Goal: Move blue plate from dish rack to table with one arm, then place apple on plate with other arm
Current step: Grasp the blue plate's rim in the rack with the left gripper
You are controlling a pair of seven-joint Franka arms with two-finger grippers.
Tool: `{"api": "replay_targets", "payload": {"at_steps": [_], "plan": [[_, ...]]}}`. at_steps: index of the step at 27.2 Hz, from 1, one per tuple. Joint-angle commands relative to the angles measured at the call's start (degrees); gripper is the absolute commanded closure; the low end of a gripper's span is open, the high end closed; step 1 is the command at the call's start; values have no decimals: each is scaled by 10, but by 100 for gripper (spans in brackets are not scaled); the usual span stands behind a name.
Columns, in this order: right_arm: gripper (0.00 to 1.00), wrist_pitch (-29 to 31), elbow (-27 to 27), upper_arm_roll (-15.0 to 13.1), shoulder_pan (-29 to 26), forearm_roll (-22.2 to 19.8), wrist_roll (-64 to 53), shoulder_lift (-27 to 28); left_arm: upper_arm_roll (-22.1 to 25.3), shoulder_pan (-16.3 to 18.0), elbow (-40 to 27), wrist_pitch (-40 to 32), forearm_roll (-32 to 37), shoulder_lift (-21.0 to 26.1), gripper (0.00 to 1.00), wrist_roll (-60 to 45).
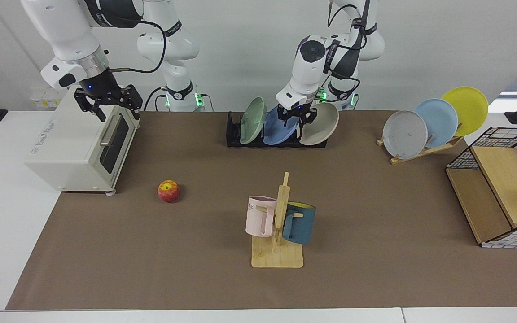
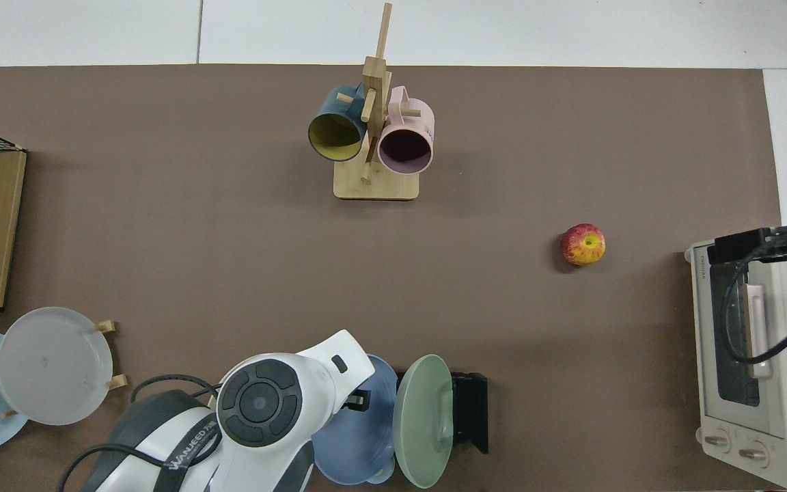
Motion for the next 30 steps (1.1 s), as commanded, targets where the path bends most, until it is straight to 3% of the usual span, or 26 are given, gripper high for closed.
{"api": "replay_targets", "payload": {"at_steps": [1,15,22,30], "plan": [[0,-5,3,4,-9,3,-15,-1,-4,4,-23,12,-12,-26,100,-2],[0,-6,3,4,-9,3,-15,-1,-3,6,-12,-13,-12,-26,100,-17],[0,-6,3,4,-9,3,-15,-1,13,24,42,-105,-11,-30,100,-10],[0,-6,3,4,-9,3,-15,-1,36,49,89,-116,-11,-22,100,-8]]}}
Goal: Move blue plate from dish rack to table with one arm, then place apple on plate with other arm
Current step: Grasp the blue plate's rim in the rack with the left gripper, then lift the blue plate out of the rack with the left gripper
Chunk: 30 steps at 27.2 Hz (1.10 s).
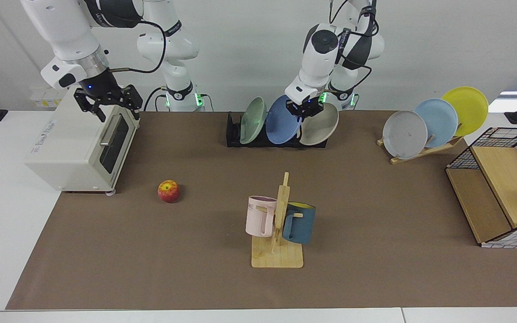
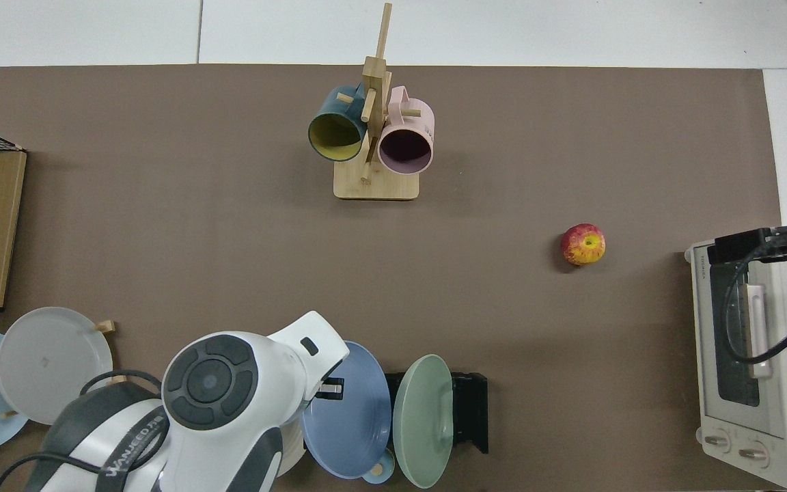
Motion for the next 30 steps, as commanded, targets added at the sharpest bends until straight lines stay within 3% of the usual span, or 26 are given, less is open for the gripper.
{"api": "replay_targets", "payload": {"at_steps": [1,11,16,30], "plan": [[0,-5,3,4,-9,3,-15,-1,24,15,40,-21,-5,3,100,5],[0,-6,3,4,-9,3,-15,-1,115,22,91,40,1,74,100,59],[0,-5,3,4,-9,3,-15,-1,116,24,87,124,-5,121,100,44],[0,-5,3,4,-9,3,-15,-1,127,17,80,234,-55,202,100,83]]}}
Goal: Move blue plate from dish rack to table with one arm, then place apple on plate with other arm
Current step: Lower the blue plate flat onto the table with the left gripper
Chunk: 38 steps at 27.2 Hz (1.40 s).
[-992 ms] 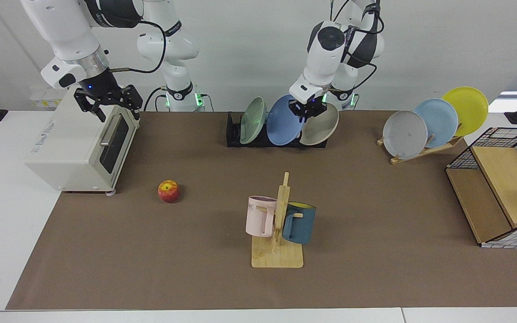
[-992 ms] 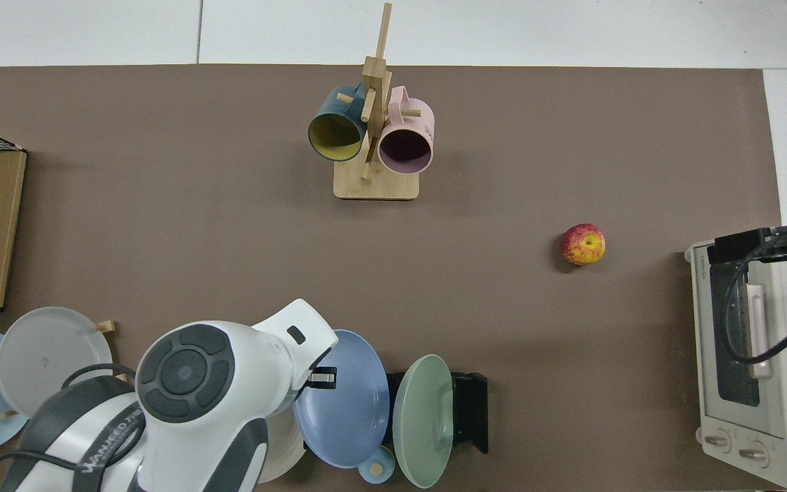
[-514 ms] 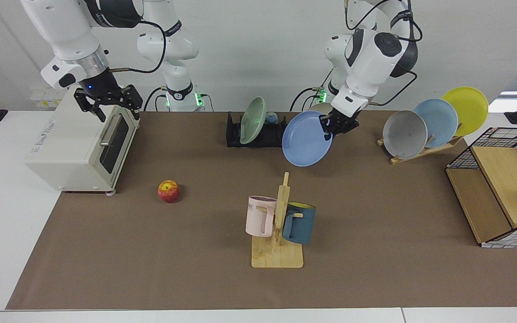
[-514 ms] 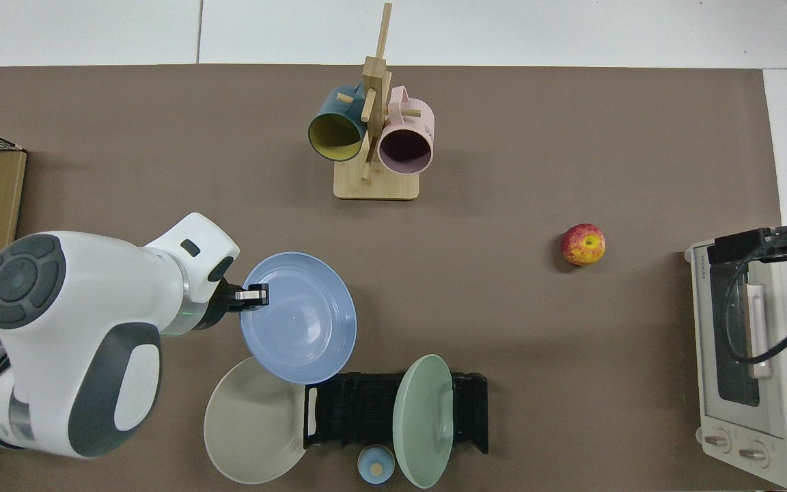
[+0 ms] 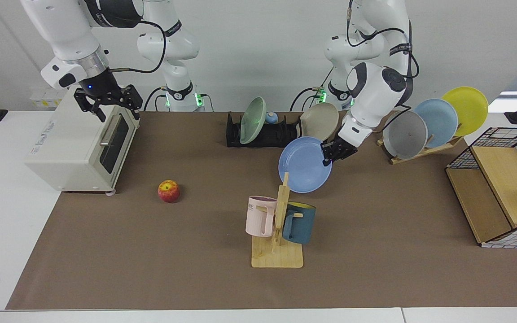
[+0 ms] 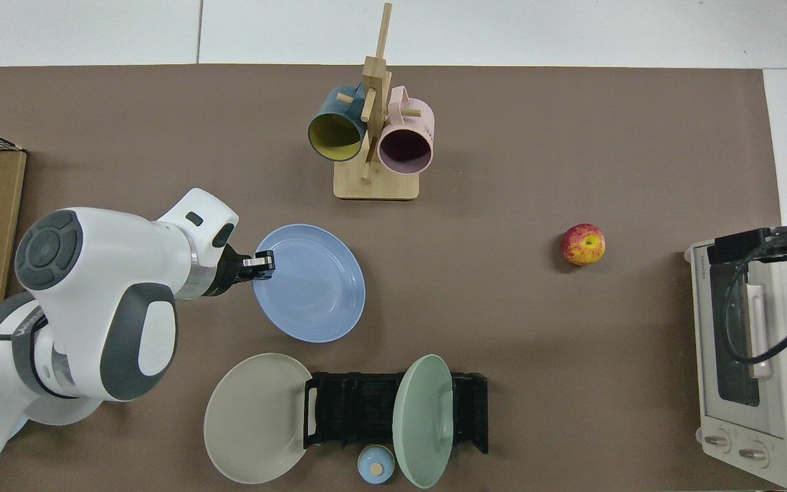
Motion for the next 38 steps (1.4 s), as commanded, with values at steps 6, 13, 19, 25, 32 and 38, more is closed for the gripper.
{"api": "replay_targets", "payload": {"at_steps": [6,13,19,25,32,38], "plan": [[0,-5,3,3,-10,-5,-13,0,-3,-34,-7,70,-16,43,100,55],[0,-5,3,3,-14,-7,-15,0,-3,-69,-28,80,-6,48,100,56],[0,46,-16,3,-12,-15,-8,-2,-4,-74,-28,76,-2,48,53,53],[0,109,-54,4,-1,-24,22,4,-4,-74,-27,70,-2,48,0,52],[0,177,-96,5,12,-29,41,38,-2,-67,-5,26,-2,44,0,48],[0,227,-105,5,38,-23,50,100,25,-53,52,-82,25,14,0,49]]}}
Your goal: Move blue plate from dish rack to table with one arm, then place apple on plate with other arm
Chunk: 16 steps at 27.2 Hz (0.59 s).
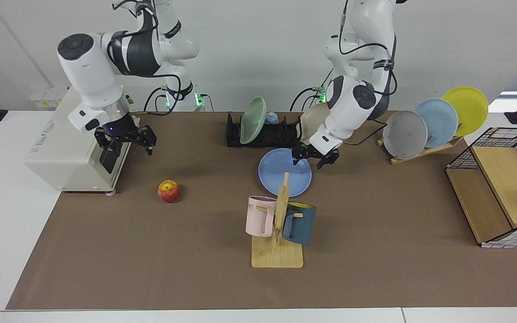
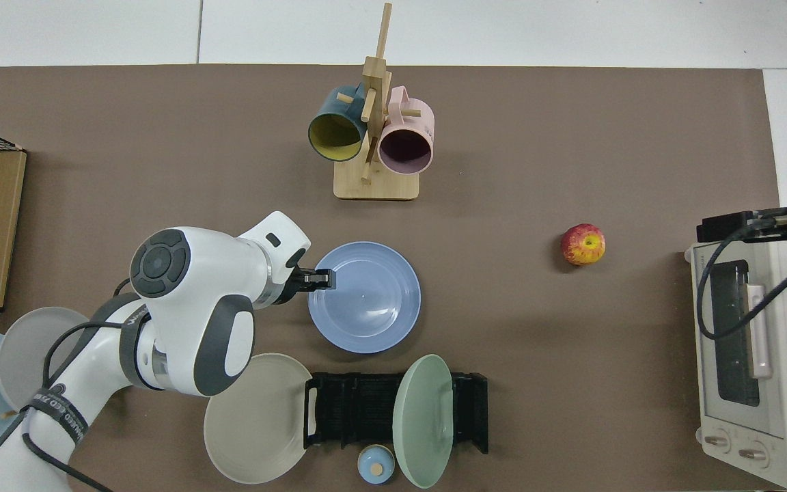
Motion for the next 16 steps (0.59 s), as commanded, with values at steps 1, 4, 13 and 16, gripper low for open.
{"api": "replay_targets", "payload": {"at_steps": [1,4,13,16], "plan": [[0,63,-16,1,19,-6,28,46,32,11,54,-103,52,-45,0,3],[0,114,-36,1,29,-5,35,61,47,16,91,-175,137,-74,0,4],[0,150,-45,3,38,12,28,97,62,26,243,-371,204,-78,1,29],[0,151,-45,3,38,32,19,106,74,25,290,-400,205,-77,1,34]]}}
